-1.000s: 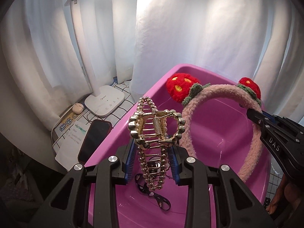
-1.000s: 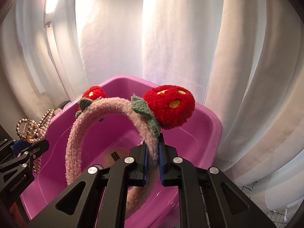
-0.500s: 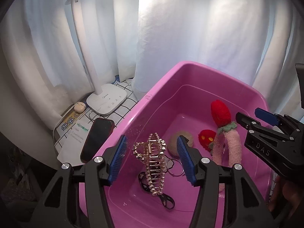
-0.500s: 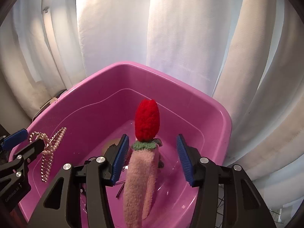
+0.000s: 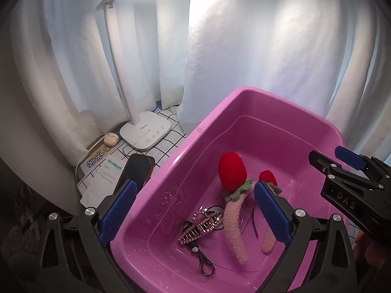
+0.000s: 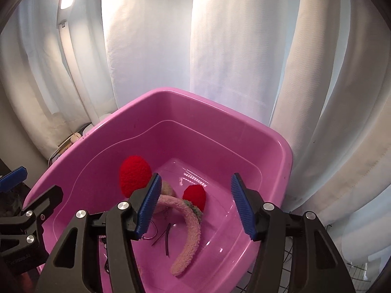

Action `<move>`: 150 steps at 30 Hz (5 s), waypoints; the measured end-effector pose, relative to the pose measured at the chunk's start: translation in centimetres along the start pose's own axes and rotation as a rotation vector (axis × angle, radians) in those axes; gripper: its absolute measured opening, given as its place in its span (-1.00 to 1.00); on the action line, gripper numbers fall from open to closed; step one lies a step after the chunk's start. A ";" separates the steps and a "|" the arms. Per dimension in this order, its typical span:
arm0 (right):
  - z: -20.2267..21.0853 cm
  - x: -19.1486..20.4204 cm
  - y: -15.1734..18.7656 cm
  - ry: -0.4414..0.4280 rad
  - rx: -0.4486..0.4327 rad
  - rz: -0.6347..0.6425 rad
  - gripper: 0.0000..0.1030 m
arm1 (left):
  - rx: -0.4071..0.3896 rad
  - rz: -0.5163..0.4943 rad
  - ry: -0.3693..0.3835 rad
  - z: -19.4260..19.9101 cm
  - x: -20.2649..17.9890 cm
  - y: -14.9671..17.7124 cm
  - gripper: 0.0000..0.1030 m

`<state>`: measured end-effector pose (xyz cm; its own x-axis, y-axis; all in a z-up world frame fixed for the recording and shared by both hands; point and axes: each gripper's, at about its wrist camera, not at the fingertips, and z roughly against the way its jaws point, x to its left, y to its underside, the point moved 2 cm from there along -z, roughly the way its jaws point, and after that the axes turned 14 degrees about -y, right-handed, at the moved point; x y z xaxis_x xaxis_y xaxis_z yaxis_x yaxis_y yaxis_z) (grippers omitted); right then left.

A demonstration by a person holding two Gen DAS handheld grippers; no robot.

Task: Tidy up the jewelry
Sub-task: 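Carry claw clip and headband into the pink tub and open both tools, then withdraw both tools from the tub back over the table, then grasp the silver bangle with the left tool while the right tool grasps the black watch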

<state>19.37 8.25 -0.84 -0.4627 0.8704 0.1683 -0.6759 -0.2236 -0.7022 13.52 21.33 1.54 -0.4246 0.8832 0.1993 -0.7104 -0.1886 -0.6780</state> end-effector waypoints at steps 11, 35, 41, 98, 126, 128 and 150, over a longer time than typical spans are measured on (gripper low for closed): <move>3.5 -0.2 1.3 -0.023 -0.053 -0.037 0.12 | 0.020 -0.009 0.016 1.9 -0.5 0.3 0.86; 13.8 -3.1 7.0 0.020 -0.175 -0.164 0.16 | -0.041 -0.067 0.127 9.0 -4.4 1.9 0.86; 17.2 -5.9 9.9 0.076 -0.193 -0.222 0.18 | -0.062 -0.117 0.196 11.1 -6.9 2.9 0.86; 8.7 -20.4 30.5 0.340 0.172 -0.510 0.43 | 0.129 -0.496 0.372 -4.3 -33.7 14.2 0.88; 6.8 -21.7 31.1 0.352 0.158 -0.482 0.60 | 0.083 -0.489 0.338 -8.1 -38.9 12.6 0.90; 6.8 -21.9 31.2 0.351 0.150 -0.486 0.62 | 0.065 -0.483 0.341 -8.2 -38.8 12.6 0.90; 6.3 -18.5 30.8 0.315 0.106 -0.436 -0.19 | 0.006 -0.477 0.364 -6.5 -38.3 13.9 0.38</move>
<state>3.48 -17.53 -21.25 0.0565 0.9778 0.2019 -0.8283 0.1588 -0.5373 23.55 -12.33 -20.15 0.1612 0.9610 0.2249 -0.7789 0.2638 -0.5690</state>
